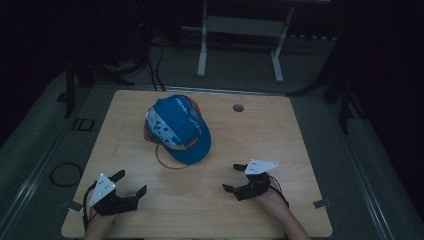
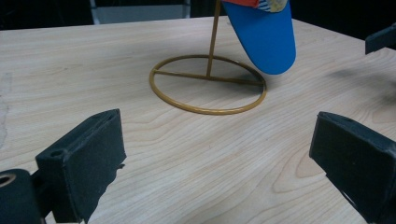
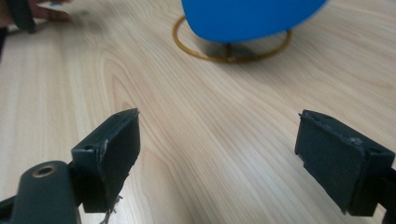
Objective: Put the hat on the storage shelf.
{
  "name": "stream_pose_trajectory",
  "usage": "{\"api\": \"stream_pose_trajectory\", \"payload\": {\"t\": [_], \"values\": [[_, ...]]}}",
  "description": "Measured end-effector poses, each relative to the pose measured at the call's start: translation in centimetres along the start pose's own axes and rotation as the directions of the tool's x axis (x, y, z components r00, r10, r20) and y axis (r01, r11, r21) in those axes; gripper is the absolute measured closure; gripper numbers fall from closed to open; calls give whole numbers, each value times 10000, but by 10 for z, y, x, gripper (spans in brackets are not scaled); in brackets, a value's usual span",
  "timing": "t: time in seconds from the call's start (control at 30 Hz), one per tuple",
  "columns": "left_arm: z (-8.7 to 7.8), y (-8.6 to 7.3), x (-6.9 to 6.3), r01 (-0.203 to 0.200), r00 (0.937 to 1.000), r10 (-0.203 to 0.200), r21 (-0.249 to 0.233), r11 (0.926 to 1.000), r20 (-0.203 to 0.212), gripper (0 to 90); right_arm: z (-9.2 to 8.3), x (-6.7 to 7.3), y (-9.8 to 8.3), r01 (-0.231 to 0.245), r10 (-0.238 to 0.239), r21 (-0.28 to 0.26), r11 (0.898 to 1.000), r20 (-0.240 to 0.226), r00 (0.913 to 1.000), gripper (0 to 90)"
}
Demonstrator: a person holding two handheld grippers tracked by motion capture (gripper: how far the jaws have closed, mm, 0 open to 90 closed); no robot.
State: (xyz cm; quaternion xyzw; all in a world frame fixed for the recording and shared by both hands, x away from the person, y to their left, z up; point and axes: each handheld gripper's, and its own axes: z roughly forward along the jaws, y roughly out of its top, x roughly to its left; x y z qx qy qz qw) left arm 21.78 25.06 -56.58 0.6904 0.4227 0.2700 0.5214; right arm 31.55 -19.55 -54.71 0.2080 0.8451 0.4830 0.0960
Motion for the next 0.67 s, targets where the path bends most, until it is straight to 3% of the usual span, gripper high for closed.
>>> {"api": "stream_pose_trajectory", "payload": {"t": [0.2,0.4,0.67], "values": [[0,0,0,-17,10000,17,-21,10000,-5,37,-8,-7,-13,-228,226,63,9997,253,9994,142],[0,-1,-1,-112,9999,113,33,9999,-19,37,-16,-14,-19,-149,147,39,9999,457,9988,143],[1,-1,-3,-203,9998,203,107,9997,18,37,-14,-15,-23,-182,179,49,9998,518,9985,143]]}}
